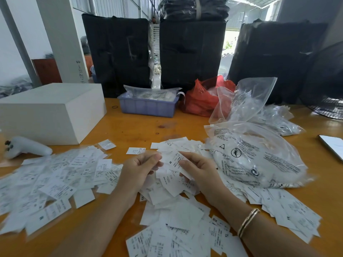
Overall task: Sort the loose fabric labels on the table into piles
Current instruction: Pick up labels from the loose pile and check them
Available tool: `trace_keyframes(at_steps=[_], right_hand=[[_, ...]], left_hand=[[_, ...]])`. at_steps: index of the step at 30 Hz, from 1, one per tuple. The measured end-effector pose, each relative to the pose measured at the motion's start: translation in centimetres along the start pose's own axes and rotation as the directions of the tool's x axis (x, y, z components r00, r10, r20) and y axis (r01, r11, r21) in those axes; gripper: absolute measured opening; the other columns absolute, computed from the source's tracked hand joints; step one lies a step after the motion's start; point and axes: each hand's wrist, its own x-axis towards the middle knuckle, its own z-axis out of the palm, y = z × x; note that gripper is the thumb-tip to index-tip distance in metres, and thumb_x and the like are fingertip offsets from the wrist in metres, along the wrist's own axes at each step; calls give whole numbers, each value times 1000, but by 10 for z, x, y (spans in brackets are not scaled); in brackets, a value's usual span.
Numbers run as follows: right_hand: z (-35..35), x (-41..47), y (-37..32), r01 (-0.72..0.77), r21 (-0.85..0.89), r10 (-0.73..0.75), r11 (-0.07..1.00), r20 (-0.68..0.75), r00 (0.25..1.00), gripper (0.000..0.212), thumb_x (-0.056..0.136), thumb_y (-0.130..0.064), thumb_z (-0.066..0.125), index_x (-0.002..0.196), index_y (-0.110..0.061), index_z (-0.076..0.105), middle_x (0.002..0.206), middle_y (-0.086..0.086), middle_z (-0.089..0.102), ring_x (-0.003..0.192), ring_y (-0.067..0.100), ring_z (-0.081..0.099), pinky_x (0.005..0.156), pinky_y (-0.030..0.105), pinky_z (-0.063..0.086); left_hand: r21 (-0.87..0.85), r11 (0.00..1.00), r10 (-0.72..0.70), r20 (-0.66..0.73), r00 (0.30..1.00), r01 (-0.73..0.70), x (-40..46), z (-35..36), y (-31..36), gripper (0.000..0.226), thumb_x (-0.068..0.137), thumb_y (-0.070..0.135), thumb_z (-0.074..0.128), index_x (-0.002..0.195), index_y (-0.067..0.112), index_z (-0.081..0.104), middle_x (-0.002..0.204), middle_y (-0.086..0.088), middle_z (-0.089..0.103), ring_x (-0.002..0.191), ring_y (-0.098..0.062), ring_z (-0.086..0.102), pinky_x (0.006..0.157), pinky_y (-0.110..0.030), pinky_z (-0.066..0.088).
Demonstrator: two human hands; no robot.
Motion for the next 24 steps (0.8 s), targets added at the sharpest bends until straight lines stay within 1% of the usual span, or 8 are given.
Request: trace_keyframes(at_steps=[3,7,12,16,18,20,22,24], right_hand=[[1,0,2,-6,-34,8,999,59,998,27,93,-15,58,98,-38,71,89,-4,74,72,9,67,60,20,53],[2,-2,3,4,-138,10,990,103,995,30,94,-18,57,97,-45,69,73,-14,69,61,0,60,50,12,44],[1,0,5,14,-190,-7,982,40,999,32,94,-16,56,98,-47,65,66,-15,67,59,7,58,51,19,47],[0,1,3,40,-206,-36,978,25,999,35,94,-13,56,97,-47,64,74,-19,70,63,6,62,54,17,48],[0,1,4,56,-282,-45,958,46,998,33,94,-16,56,101,-48,63,76,-21,69,70,19,65,63,29,56],[1,0,4,92,-367,-69,926,75,995,34,93,-19,57,112,-48,59,89,-25,68,91,27,64,82,43,54],[4,0,4,138,-412,-95,901,124,988,44,93,-22,58,119,-55,47,103,-12,69,99,19,61,84,38,52],[5,-1,5,160,-429,-103,889,154,983,52,93,-27,58,124,-60,35,107,-3,66,101,5,58,78,27,51]], left_hand=[[28,999,17,19,1000,-18,0,0,-1,23,72,44,67,87,26,72,76,8,74,70,-1,67,56,-7,47],[59,998,6,39,999,-9,1,0,-4,9,80,35,70,80,28,75,72,9,72,64,1,65,53,-9,46],[63,998,19,87,996,-24,1,2,-3,8,82,30,69,87,24,72,75,9,73,67,-2,67,54,-10,48],[51,998,16,98,995,-22,1,2,-2,8,83,24,69,90,20,70,78,7,74,70,-4,69,56,-11,50],[52,998,16,106,994,-21,0,3,-1,7,83,22,70,89,20,71,78,8,73,69,-4,68,55,-11,49],[64,998,12,111,994,-20,-1,3,-1,6,82,23,71,88,21,72,78,10,73,69,-3,68,53,-10,48],[96,995,23,139,990,-36,-2,3,0,5,81,22,72,86,22,72,78,11,73,70,-2,67,53,-9,47],[143,987,43,173,984,-68,-4,4,1,4,81,21,72,85,22,73,76,12,72,69,0,66,53,-7,45]])
